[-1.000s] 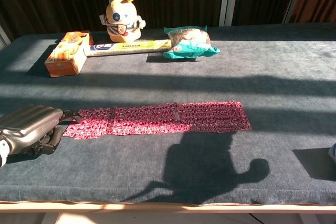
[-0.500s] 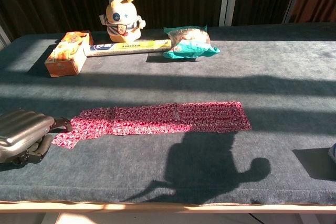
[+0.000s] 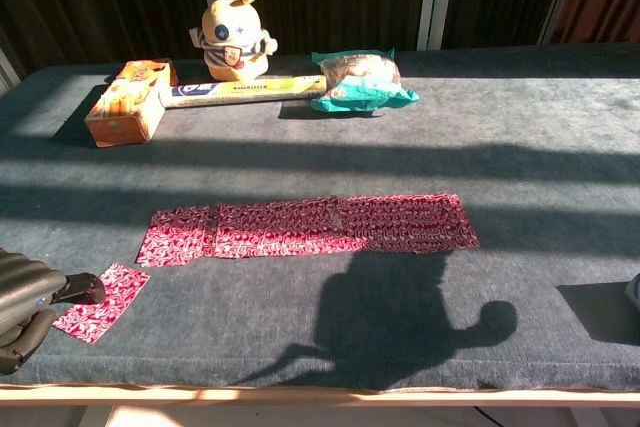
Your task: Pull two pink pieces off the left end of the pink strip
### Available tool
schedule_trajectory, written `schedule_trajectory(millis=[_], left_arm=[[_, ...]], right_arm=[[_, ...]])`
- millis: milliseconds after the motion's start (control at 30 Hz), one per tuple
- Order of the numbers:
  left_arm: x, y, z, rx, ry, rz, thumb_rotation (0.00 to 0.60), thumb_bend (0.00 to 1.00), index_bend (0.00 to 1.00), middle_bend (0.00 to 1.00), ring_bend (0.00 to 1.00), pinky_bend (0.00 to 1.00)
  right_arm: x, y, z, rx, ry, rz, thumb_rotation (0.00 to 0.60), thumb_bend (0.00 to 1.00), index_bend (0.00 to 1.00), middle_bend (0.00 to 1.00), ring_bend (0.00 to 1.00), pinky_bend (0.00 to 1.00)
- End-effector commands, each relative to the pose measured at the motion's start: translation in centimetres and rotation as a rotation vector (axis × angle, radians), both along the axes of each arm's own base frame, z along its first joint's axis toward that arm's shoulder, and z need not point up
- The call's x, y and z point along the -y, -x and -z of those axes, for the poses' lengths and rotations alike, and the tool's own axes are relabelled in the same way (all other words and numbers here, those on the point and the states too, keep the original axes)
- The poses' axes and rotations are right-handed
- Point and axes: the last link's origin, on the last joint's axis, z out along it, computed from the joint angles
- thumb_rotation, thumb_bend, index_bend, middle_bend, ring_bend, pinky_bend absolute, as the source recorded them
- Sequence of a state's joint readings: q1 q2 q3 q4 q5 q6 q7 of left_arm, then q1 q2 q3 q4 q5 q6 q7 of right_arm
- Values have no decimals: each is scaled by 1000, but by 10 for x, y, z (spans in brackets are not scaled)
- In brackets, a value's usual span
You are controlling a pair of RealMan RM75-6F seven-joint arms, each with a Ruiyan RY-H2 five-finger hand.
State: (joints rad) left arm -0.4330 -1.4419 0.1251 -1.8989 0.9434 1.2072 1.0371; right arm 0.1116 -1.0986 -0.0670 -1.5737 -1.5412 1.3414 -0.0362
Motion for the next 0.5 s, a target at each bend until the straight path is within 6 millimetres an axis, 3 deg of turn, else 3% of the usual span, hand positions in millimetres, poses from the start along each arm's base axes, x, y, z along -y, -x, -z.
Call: schedule_trajectory(millis=[33, 167, 233, 333, 500], left_arm=[[7, -4, -6, 5, 43, -1, 600, 1000, 516, 1000, 1000, 1000], [-2, -13, -13, 89, -3, 3, 600, 1000, 432, 1000, 1000, 1000], [-12, -16, -15, 151, -74, 14, 600, 985, 276, 1000, 1000, 1000], [-27, -15, -14, 228, -133, -4, 600, 934, 157, 1000, 1000, 1000], [-47, -9, -4, 255, -139, -53, 600, 975, 62, 1000, 1000, 1000]], right_arm=[[0, 0, 0, 1, 1, 1, 600, 320, 0, 73, 0, 114], [0, 0, -1, 3, 3, 1, 600, 320, 0, 73, 0, 114], [-1, 0, -1, 4, 2, 0, 600, 319, 0, 73, 0, 114], [-1, 0, -1, 3, 2, 0, 600, 320, 0, 73, 0, 114], [0, 1, 0, -2, 3, 5, 600, 320, 0, 73, 0, 114]])
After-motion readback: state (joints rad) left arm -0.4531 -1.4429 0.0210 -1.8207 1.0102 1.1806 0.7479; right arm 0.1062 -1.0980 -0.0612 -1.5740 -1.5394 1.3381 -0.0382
